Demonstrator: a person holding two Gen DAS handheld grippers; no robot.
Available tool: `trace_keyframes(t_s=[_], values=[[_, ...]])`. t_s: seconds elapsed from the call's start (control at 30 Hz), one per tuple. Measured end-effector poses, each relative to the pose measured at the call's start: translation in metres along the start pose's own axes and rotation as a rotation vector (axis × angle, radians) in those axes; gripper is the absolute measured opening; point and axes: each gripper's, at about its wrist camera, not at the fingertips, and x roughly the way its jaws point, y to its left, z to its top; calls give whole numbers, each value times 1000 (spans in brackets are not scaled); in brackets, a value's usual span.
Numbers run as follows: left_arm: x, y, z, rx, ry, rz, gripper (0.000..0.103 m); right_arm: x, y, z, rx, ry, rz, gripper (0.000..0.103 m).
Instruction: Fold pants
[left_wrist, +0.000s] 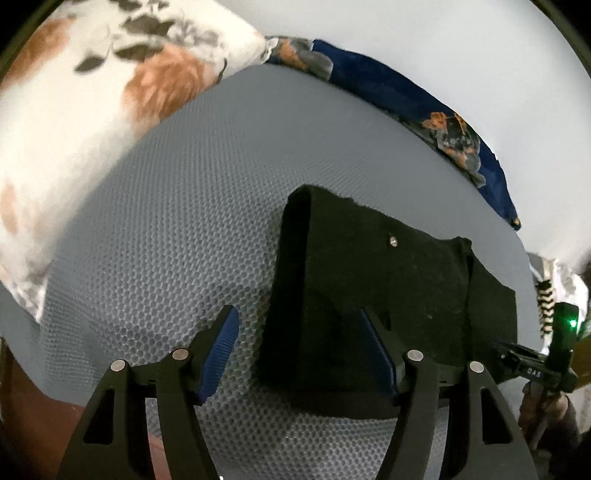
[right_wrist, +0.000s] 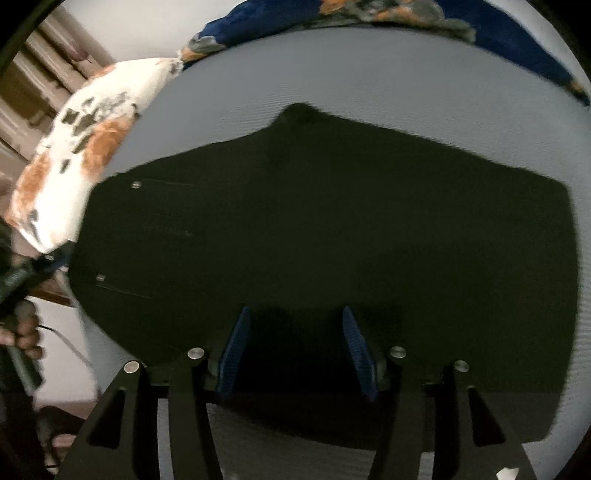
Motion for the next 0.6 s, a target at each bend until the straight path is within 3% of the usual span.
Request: trace_keyframes(t_s=[0.3,0.6], values=[[28,25,12,-38,109,-209,67,0,13,22,41,-19,56,51],[56,31,33,7,215,-382,67,-19,5,43,84,-59,-25,52]])
